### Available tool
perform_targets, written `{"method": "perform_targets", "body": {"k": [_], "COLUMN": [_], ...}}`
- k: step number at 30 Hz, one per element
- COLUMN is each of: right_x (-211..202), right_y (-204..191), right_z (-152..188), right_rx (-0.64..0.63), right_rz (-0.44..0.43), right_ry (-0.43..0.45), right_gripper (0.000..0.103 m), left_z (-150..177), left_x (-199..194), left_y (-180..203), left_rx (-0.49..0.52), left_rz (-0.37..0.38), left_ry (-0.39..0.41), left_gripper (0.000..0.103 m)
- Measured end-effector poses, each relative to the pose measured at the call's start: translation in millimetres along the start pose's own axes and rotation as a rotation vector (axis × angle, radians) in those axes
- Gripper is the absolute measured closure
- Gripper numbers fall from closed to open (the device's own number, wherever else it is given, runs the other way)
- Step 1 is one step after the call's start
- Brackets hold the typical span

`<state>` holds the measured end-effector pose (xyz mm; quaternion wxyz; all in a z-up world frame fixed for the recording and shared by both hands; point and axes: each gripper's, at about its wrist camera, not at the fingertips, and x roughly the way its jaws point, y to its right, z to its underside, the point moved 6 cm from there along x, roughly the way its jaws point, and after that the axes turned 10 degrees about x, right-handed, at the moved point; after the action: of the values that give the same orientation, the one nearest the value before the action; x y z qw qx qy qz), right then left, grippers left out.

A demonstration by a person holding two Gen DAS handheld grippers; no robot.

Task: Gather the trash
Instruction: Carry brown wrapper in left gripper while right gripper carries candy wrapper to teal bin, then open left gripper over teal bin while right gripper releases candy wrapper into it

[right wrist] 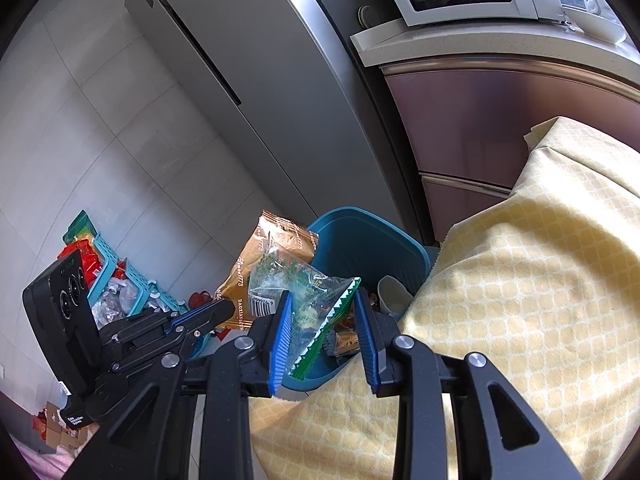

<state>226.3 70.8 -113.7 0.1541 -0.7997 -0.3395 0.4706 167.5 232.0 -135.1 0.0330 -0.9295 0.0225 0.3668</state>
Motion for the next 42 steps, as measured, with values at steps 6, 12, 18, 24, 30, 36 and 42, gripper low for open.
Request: {"method": "perform_targets", "body": {"k": [6, 12, 18, 24, 30, 36, 42], "right_x": [9.1, 16.2, 22.4, 29.5, 36.1, 42.6, 50.9], "right_y": [-2.8, -5.5, -7.6, -9.9, -9.6, -7.5, -7.4], "right_z": [1.4, 2.9, 2.3, 2.2, 3.2, 2.8, 1.9], "right_rx": [0.001, -0.003, -0.005, -0.01, -0.011, -0.016, -0.022], "right_rz": [0.011, 0.02, 0.032, 0.048, 0.067, 0.084, 0.11], "right_ry": [-0.013, -0.026, -0.033, -0.043, -0.051, -0.06, -0.069], "right_gripper": [0.074, 0.074, 0.073, 0.073, 0.073, 0.073, 0.072], "left_z": [-0.6, -1.2, -0.5, 1.9, 3.6, 5.6, 9.0], "left_x": [5.4, 9.8, 16.2, 24.1, 32.6, 39.9, 50.3], "left_y": [-0.5, -2.3, -3.5, -4.2, -5.6, -5.9, -7.5], "left_rx": [-0.006, -0.008, -0.01, -0.02, -0.029, -0.035, -0.049], "left_rz": [0.004, 0.005, 0.007, 0.013, 0.017, 0.018, 0.026], "left_ry": [-0.007, -0.01, -0.021, -0.037, -0.056, -0.069, -0.093], "left_gripper": [0.101, 0.101, 0.101, 0.101, 0.101, 0.101, 0.101]}}
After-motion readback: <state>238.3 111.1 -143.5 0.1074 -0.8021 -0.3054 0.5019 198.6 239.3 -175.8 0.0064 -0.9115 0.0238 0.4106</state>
